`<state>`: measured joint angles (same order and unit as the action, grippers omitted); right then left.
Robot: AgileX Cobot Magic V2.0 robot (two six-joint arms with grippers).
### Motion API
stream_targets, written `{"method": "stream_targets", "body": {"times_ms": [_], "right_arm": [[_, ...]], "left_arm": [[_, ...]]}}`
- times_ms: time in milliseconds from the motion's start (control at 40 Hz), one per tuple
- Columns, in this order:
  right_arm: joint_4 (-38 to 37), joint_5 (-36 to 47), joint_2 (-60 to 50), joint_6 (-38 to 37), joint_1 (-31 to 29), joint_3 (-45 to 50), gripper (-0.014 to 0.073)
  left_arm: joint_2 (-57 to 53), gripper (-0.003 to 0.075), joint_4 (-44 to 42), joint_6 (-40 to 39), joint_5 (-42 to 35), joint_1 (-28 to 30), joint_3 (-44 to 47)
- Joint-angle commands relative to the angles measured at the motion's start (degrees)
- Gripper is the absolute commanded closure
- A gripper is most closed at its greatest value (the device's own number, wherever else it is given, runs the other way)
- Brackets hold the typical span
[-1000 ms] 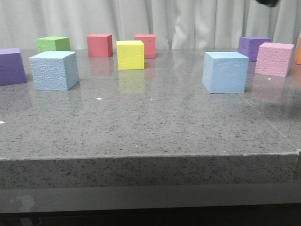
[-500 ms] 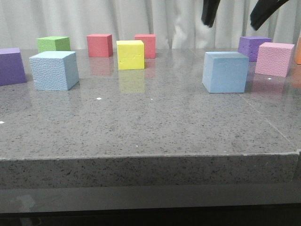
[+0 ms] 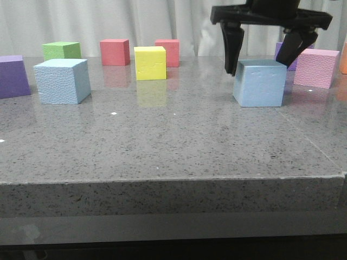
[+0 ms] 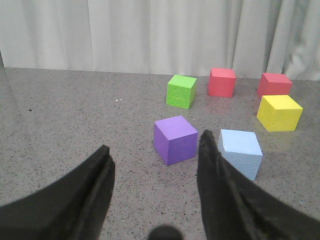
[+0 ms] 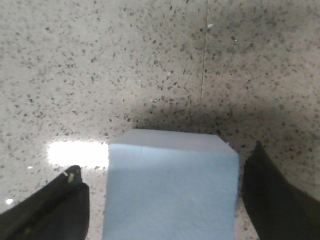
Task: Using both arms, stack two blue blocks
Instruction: 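Lower the right gripper over the light blue cube nearer the pink cube, then close the right gripper on the light blue cube and lift it, then carry the cube toward the yellow cube and set it down, open right gripper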
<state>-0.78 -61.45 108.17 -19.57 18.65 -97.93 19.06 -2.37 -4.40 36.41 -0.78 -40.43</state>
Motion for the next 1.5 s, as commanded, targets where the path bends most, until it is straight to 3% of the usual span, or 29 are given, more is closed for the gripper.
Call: {"method": "stream_targets", "body": {"times_ms": [0, 150, 350, 675, 1025, 1150, 1375, 1475], "right_arm": [[-0.8, 2.1, -2.1, 0.1, 0.0, -1.9, -0.0031], [-0.8, 1.7, -1.5, 0.1, 0.0, -1.9, -0.0024], [0.0, 1.7, -2.3, 0.1, 0.1, -1.9, 0.0165], [3.5, 1.6, -7.7, -0.2, 4.8, -4.8, 0.0172], [-10.3, 4.9, -3.7, -17.3, 15.4, -5.3, 0.0172], [-10.7, 6.3, -1.3, -17.9, 16.2, -5.3, 0.0127], [-9.5, 7.0, 0.4, -18.4, 16.4, -5.3, -0.0038], [-8.8, 8.9, -0.4, -18.6, 16.4, -5.5, -0.0044]], "left_arm": [[1.0, 0.0354, 0.0, 0.0, -4.7, -0.2, -1.5], [1.0, 0.0354, 0.0, 0.0, -4.7, -0.2, -1.5], [1.0, 0.0354, 0.0, 0.0, -4.7, -0.2, -1.5], [1.0, 0.0354, 0.0, 0.0, -4.8, -0.2, -1.5], [1.0, 0.0354, 0.0, 0.0, -4.8, -0.2, -1.5], [1.0, 0.0354, 0.0, 0.0, -4.8, -0.2, -1.5], [1.0, 0.0354, 0.0, 0.0, -4.8, -0.2, -1.5], [1.0, 0.0354, 0.0, 0.0, -4.8, -0.2, -1.5]]}}
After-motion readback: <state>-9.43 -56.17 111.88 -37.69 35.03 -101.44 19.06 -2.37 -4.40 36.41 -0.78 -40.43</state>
